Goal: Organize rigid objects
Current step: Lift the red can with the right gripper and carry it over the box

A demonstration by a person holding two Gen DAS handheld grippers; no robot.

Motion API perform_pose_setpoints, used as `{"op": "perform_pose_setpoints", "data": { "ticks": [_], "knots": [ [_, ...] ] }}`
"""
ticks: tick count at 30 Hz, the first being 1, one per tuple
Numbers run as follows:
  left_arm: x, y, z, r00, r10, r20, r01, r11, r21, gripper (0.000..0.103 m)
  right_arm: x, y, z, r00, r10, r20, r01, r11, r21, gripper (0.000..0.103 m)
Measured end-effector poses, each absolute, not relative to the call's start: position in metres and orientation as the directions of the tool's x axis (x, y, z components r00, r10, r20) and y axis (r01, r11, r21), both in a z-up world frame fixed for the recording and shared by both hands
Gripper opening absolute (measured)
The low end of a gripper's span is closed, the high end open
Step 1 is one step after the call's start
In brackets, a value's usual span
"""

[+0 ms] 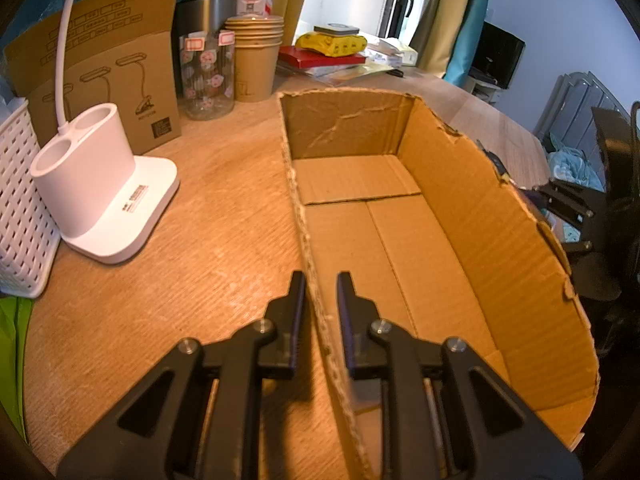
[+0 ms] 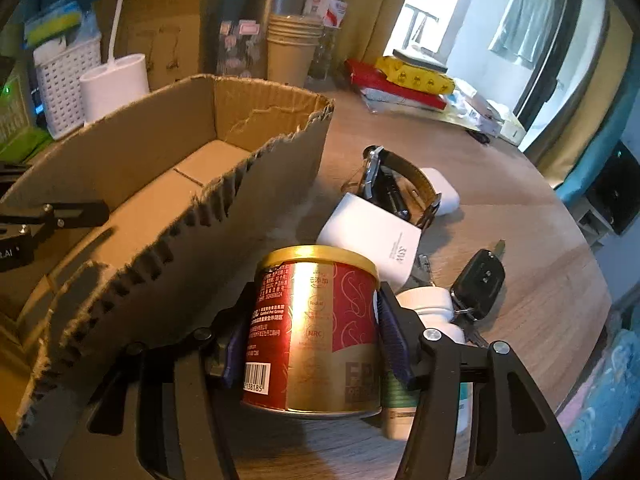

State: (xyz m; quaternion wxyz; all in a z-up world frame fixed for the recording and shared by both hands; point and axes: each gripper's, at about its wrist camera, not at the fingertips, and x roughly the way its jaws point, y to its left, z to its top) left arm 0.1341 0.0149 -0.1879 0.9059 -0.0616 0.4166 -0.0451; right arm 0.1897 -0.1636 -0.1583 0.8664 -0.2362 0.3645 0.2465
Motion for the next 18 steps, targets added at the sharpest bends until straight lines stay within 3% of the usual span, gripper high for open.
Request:
{"op": "perform_pose_setpoints", "data": {
  "ticks": [18],
  "knots": [
    [0.134, 0.015, -0.188, 0.65, -0.125, -0.75, 0.03, 0.99, -0.139, 0.017, 0.148, -0.168, -0.074, 0.673, 0.437, -0.597, -0.589, 0.805, -0.075, 0.06]
  ]
}}
